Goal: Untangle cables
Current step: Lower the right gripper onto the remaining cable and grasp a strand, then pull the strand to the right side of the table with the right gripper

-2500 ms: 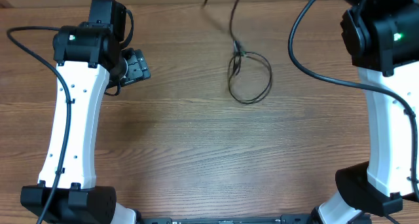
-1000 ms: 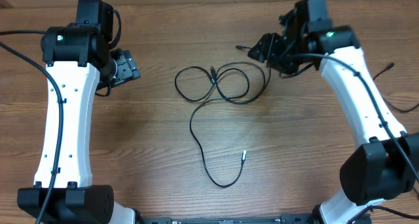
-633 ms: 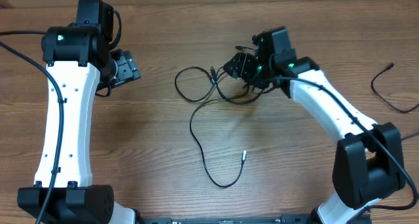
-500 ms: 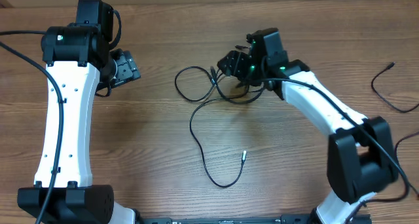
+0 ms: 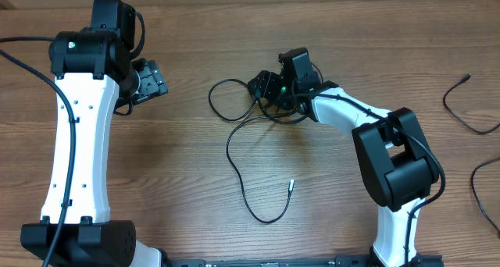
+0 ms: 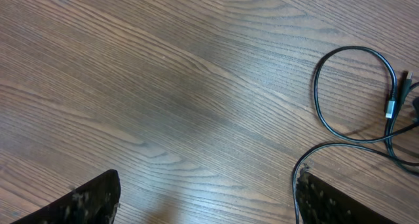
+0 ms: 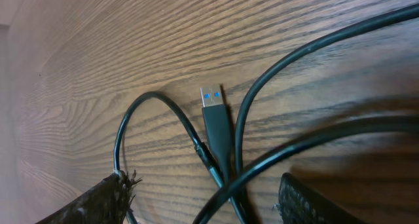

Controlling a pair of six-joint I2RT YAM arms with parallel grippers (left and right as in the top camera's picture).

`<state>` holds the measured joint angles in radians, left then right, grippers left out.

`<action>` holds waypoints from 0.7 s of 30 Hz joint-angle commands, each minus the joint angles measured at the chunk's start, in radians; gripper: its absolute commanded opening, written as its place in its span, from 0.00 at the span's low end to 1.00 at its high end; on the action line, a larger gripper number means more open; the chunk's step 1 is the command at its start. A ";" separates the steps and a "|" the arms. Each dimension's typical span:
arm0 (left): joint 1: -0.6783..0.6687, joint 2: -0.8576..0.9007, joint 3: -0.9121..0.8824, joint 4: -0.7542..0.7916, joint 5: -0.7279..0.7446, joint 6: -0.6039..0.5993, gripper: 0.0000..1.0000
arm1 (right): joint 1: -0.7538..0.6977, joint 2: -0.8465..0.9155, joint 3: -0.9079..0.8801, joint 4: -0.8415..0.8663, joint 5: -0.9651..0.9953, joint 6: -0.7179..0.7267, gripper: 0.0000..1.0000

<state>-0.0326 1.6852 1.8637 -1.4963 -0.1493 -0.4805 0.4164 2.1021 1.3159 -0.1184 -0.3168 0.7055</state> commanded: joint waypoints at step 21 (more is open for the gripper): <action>0.000 -0.002 -0.002 0.000 0.012 -0.014 0.85 | 0.043 0.004 -0.015 -0.029 -0.043 0.293 0.20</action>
<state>-0.0326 1.6852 1.8637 -1.4963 -0.1455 -0.4805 0.4458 2.1052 1.3140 -0.1638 -0.3759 0.9314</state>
